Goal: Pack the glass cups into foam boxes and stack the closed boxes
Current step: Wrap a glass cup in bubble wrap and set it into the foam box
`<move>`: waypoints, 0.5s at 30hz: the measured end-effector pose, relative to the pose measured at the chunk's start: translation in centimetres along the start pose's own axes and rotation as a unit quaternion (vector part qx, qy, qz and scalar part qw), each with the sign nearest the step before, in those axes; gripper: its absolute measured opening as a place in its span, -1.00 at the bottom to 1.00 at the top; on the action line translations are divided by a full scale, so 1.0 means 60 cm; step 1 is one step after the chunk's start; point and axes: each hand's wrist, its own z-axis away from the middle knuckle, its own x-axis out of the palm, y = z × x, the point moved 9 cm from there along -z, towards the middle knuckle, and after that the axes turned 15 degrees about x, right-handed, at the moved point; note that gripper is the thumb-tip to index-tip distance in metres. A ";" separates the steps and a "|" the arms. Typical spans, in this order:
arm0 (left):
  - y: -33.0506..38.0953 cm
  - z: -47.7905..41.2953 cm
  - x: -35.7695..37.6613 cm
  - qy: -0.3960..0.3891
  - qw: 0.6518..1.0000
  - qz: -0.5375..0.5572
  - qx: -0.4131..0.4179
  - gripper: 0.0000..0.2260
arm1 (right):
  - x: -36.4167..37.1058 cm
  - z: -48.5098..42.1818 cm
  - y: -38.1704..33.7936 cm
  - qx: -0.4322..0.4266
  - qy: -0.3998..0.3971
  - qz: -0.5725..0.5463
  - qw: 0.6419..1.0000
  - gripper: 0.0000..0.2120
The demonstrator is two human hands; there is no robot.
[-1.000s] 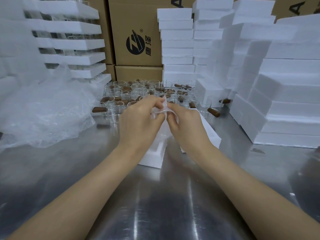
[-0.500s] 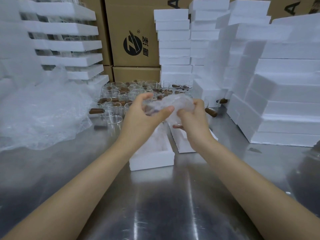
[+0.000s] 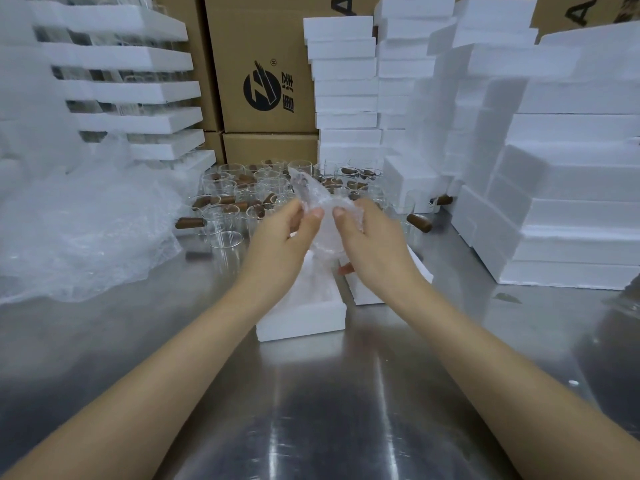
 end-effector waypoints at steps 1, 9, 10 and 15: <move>0.002 0.001 0.001 -0.005 0.999 -0.037 0.016 -0.70 | -0.002 0.001 -0.003 -0.012 0.011 0.021 1.000 -0.83; 0.028 0.005 -0.010 0.022 0.975 -0.193 0.103 -0.83 | -0.004 0.001 0.000 -0.042 0.067 0.057 0.995 -0.73; 0.035 0.006 -0.012 0.032 0.971 -0.206 0.115 -0.82 | -0.006 0.002 -0.001 -0.044 0.072 0.047 0.995 -0.79; 0.054 0.005 -0.007 0.031 0.985 -0.116 0.127 -0.75 | -0.018 0.006 -0.021 -0.067 0.058 -0.008 0.996 -0.74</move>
